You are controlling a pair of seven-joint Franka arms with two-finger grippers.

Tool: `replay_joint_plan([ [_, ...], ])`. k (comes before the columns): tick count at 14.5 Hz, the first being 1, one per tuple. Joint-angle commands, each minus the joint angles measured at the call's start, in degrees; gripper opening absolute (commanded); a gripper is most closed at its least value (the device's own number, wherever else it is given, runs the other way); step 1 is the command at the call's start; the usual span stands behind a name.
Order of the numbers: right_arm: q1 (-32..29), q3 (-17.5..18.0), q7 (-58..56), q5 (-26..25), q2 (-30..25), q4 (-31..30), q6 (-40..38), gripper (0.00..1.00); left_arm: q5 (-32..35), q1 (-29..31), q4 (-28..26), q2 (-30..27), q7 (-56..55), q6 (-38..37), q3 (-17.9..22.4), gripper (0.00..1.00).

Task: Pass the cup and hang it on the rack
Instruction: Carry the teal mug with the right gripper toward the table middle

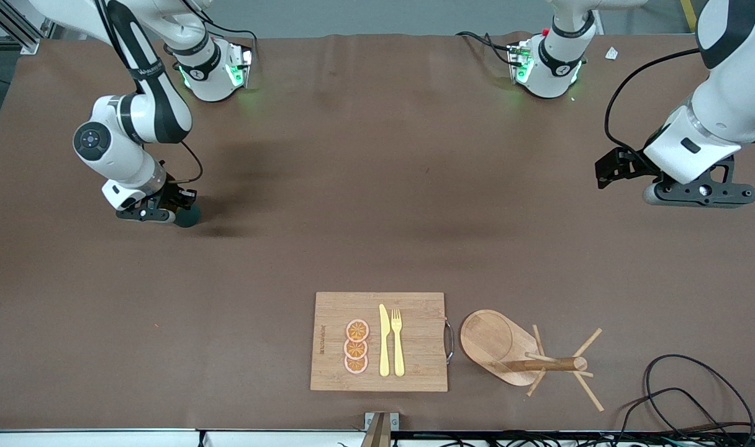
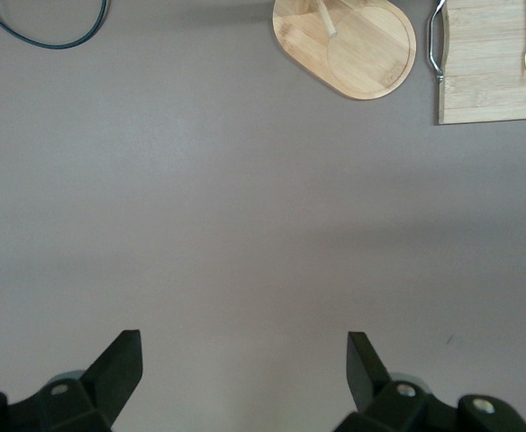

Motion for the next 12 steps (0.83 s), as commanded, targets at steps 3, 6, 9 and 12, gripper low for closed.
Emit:
replay_joint_plan([
  [3, 11.4, 0.7, 21.9, 0.5, -2.5, 5.3, -11.5, 0.00, 0.2, 0.0, 0.9, 0.0, -0.2, -0.1, -0.3, 1.00],
  [6, 20.7, 0.7, 36.2, 1.9, -2.5, 9.1, -14.1, 0.00, 0.2, 0.0, 1.0, 0.0, -0.1, -0.1, -0.3, 1.00],
  [9, 28.9, 0.6, 48.8, 7.1, -1.4, 14.1, -14.1, 0.00, 0.1, 0.2, 0.9, 0.1, 0.0, -0.1, -0.3, 1.00],
  [12, 35.9, 0.5, 62.7, 7.7, 5.8, 24.3, -14.3, 0.00, 0.2, 0.2, 0.9, 0.2, -0.1, 0.2, -0.3, 1.00],
])
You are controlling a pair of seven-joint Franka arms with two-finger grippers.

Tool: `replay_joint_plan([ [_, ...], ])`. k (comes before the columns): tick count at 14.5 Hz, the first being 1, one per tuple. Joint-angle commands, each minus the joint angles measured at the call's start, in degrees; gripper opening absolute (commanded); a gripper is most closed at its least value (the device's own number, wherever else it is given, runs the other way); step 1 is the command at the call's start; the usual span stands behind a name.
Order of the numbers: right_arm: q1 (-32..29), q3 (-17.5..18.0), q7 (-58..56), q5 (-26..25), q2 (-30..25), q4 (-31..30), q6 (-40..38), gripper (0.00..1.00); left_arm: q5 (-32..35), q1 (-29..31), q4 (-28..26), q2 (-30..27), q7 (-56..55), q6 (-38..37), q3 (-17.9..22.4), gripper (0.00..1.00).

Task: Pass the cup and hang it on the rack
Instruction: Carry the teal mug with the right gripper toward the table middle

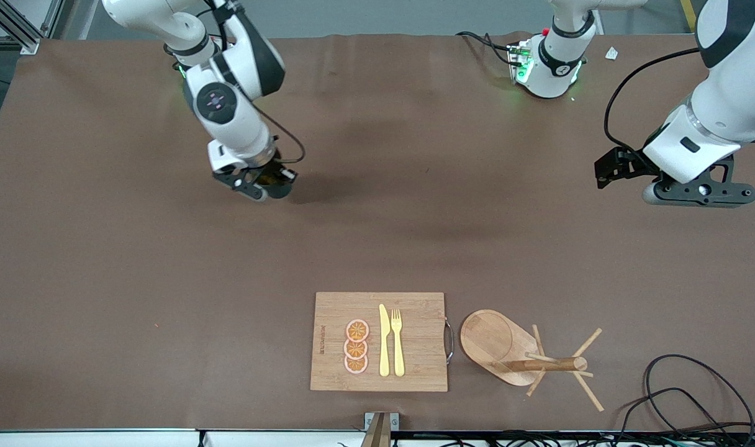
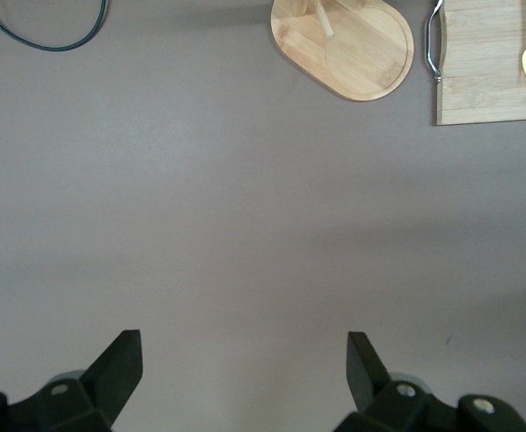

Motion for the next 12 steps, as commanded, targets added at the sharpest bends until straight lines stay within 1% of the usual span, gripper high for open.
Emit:
replay_joint_plan([
  [1, 4.7, -0.8, 10.7, 0.9, 8.5, 12.1, -1.8, 0.00, 0.2, 0.2, 0.9, 0.2, -0.1, 0.2, -0.2, 1.00],
  [3, 6.0, -0.8, 17.2, 0.9, 12.4, 18.7, -5.8, 0.00, 0.1, 0.2, 0.9, 0.3, -0.2, 1.1, -0.2, 1.00],
  [6, 7.0, -0.8, 32.9, 1.0, 16.1, 23.4, -6.0, 0.00, 0.0, 0.5, 0.9, 0.4, -0.2, 2.2, -0.2, 1.00],
  [8, 7.6, -0.8, 45.2, 1.0, 19.7, 28.6, -6.1, 0.00, -0.5, 0.0, 0.9, 0.4, -0.2, 2.4, -0.2, 1.00],
  [9, 8.0, -0.8, 49.5, 1.0, 21.6, 30.9, -6.2, 0.00, -0.5, 0.0, 0.9, 0.4, -0.2, 2.4, -0.2, 1.00],
  [11, 11.0, -0.8, 52.2, 1.1, 25.1, 35.4, -6.2, 0.00, -0.5, 0.3, 0.9, 0.4, -0.2, 2.4, -0.2, 1.00],
  [12, 11.9, -0.8, 55.6, 0.9, 27.5, 38.0, -6.2, 0.00, -0.5, 0.4, 0.9, 0.4, -0.2, 2.5, -0.2, 1.00],
])
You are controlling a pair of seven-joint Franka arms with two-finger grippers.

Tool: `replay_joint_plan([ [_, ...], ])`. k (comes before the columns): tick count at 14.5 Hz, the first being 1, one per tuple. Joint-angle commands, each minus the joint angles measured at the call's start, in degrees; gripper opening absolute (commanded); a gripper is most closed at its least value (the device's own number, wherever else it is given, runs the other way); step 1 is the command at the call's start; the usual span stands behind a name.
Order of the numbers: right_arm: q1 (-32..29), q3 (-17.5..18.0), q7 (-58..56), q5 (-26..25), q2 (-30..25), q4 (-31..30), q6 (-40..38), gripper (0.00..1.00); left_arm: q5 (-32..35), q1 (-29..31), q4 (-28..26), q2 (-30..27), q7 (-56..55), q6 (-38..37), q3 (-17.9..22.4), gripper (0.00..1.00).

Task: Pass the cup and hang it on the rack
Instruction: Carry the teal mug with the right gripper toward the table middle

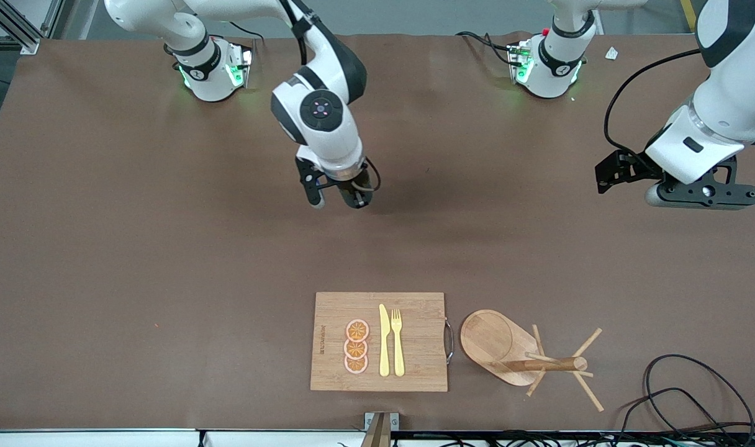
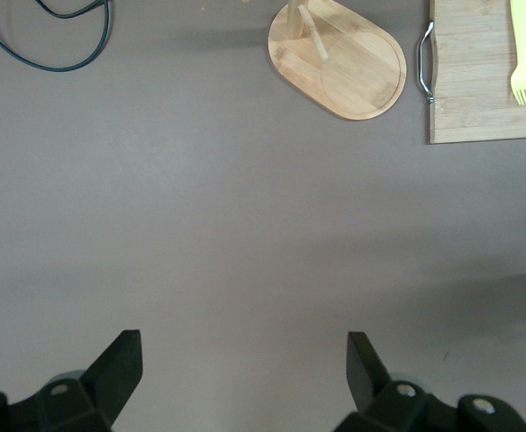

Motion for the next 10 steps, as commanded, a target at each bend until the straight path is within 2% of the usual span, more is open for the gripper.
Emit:
replay_joint_plan([
  [1, 3.1, -0.8, 9.3, 0.2, 7.4, 9.3, -1.5, 0.00, -0.6, 0.3, 0.9, 0.4, -0.3, 0.2, -0.2, 1.00],
  [5, 6.1, -0.8, 10.6, -0.8, 10.9, 11.0, -0.9, 0.00, -1.5, 0.3, 0.8, 0.3, -0.3, 0.1, -0.2, 1.00],
  [8, 7.5, -0.8, 10.2, -4.4, 13.4, 13.5, -0.8, 0.00, -1.6, 0.0, 0.6, 0.4, -0.3, 0.1, -0.2, 1.00],
  [10, 7.4, -0.8, 10.3, -4.2, 13.8, 14.6, -0.8, 0.00, -1.5, -0.2, 0.7, 0.4, -0.4, 0.2, -0.2, 1.00],
])
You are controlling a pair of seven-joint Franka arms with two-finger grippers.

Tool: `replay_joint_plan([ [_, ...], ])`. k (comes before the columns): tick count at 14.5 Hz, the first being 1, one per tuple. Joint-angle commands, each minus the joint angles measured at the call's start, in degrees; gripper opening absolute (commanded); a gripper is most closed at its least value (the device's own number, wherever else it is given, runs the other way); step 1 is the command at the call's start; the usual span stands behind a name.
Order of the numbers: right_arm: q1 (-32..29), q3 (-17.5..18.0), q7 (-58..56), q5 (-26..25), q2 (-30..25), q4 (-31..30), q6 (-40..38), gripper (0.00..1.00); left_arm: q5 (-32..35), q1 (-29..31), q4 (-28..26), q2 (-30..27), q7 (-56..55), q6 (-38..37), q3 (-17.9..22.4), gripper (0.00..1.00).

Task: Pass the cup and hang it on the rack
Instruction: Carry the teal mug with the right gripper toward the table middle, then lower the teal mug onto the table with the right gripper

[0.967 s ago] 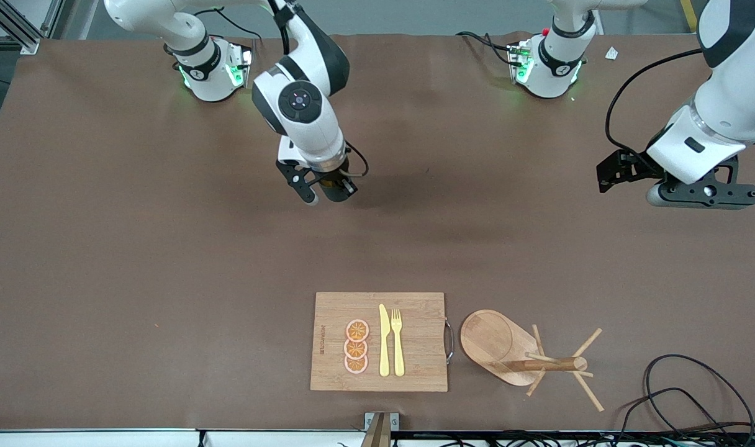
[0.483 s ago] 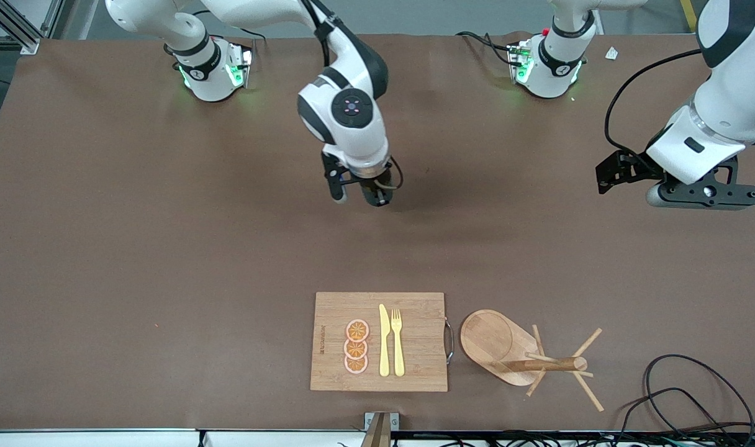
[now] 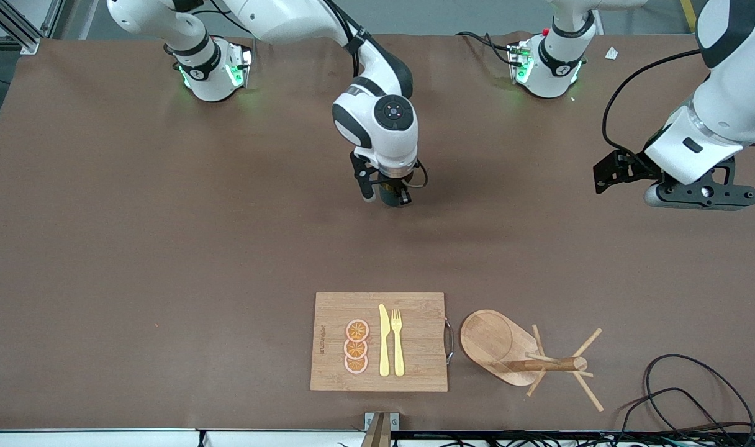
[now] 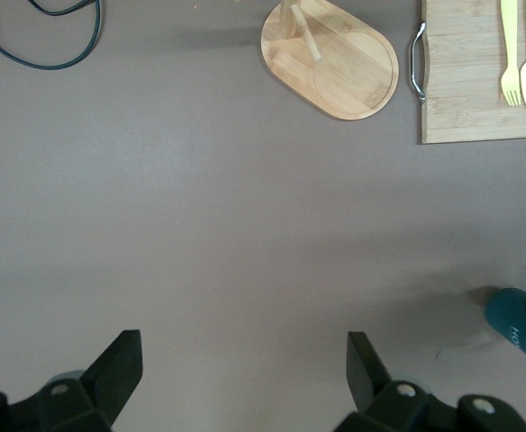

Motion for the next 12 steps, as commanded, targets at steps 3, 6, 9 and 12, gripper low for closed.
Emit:
replay_joint_plan([
  [3, 0.8, -0.7, 0.3, -0.9, 2.5, 3.7, -0.8, 0.00, -0.5, -0.1, 0.7, 0.3, -0.3, 0.1, -0.2, 1.00],
  [6, 0.9, -0.6, -3.8, -0.6, 2.7, 3.6, -0.8, 0.00, -0.5, -0.1, 0.7, 0.5, -0.3, 0.7, -0.2, 1.00],
  [9, 1.4, -0.6, -3.6, -0.6, 3.0, 3.6, -0.6, 0.00, -0.4, -0.1, 0.8, 0.6, -0.3, 0.6, -0.2, 1.00],
  [12, 1.4, -0.6, -3.1, -0.6, 3.1, 3.6, -0.6, 0.19, -0.5, 0.3, 0.7, 0.3, 0.1, 0.2, -0.2, 1.00],
])
